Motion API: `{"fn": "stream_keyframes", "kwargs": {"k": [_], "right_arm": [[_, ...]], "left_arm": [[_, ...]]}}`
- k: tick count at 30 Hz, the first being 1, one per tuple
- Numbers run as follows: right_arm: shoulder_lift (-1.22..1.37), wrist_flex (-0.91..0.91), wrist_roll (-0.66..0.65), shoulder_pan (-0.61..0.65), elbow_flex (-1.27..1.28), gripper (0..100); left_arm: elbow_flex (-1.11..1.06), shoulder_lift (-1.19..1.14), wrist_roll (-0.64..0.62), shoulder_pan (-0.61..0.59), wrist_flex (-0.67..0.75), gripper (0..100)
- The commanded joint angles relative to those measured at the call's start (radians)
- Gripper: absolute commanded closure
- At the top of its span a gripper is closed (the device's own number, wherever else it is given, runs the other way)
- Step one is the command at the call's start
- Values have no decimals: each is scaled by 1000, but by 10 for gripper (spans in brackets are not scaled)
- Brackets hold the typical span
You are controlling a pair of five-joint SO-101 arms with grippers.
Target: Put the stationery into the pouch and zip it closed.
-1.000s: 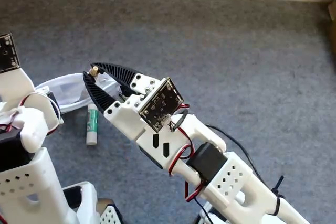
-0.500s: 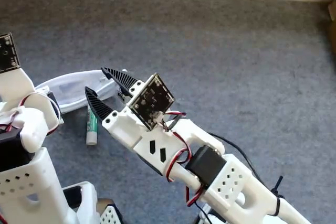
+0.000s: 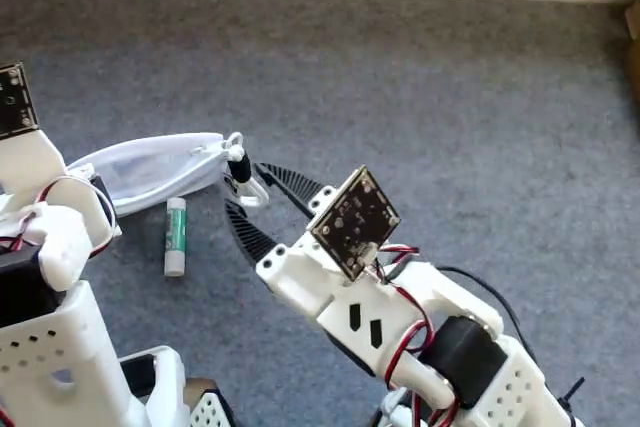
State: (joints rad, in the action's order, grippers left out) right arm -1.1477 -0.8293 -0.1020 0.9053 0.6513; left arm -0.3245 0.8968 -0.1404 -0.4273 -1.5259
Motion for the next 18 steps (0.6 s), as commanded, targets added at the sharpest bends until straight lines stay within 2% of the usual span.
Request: {"fn": "stream_keyframes", "kwargs": {"k": [1,5,13,18], "right_arm": [[-30,-30,34,-33,2,842],[-28,-27,75,-31,85,840],[24,219,92,-31,282,839],[160,300,94,-36,289,839]], "left_arm": [[5,10,-5,19,2,993],[5,10,-5,19,0,993],[5,10,-5,21,0,993],[5,10,-5,21,0,993]]}}
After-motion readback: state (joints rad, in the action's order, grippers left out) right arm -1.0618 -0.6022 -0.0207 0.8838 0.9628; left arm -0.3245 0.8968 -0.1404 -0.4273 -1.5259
